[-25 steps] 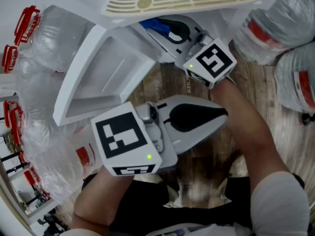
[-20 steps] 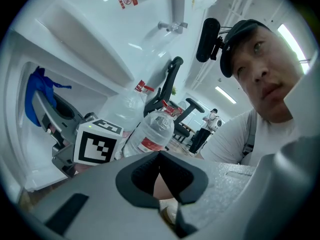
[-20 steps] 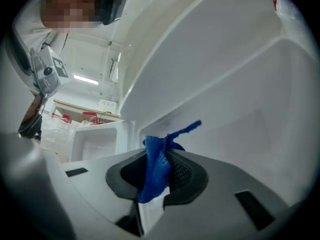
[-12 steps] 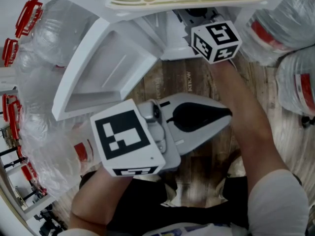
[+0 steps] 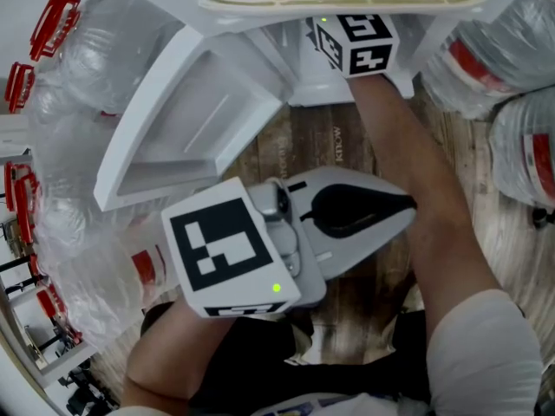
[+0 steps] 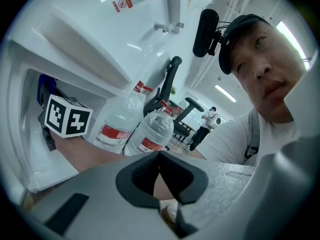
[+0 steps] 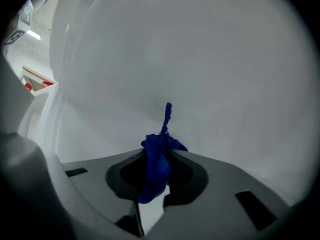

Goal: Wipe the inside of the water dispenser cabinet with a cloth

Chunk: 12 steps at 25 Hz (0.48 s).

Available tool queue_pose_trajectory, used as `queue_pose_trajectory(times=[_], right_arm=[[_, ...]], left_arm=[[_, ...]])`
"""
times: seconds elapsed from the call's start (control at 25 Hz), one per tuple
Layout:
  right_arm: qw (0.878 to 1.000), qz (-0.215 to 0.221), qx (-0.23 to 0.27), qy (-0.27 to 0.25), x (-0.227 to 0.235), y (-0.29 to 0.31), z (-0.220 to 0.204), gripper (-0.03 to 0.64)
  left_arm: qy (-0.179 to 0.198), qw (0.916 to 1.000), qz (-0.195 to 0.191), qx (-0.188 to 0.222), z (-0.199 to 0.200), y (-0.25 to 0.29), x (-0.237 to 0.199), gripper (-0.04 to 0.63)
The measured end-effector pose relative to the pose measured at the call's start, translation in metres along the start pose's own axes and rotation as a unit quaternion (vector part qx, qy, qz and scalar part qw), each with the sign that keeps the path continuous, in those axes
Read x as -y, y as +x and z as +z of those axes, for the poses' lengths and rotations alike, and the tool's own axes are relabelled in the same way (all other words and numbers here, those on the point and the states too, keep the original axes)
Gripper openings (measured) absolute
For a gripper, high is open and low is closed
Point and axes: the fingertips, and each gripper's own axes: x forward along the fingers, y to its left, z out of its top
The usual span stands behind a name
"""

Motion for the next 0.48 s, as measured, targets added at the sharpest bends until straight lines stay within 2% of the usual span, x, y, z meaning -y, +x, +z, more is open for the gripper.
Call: queue_pose_trajectory(times=[0.2,0.48], right_arm=[[0.998,-0.016,-0.066,0.010,0.002,0.001,-0.058,0.069],[0.986,-0.025,-0.165,0.026,0.007,-0.007,-0.125,0.068]], left_arm=[[-0.001,1.0000,0.001,0.000,0.000,-0.005,0.000,0.003],[0.000,1.0000,0.001,0.003,0.000,-0.007,0.001,0.003]])
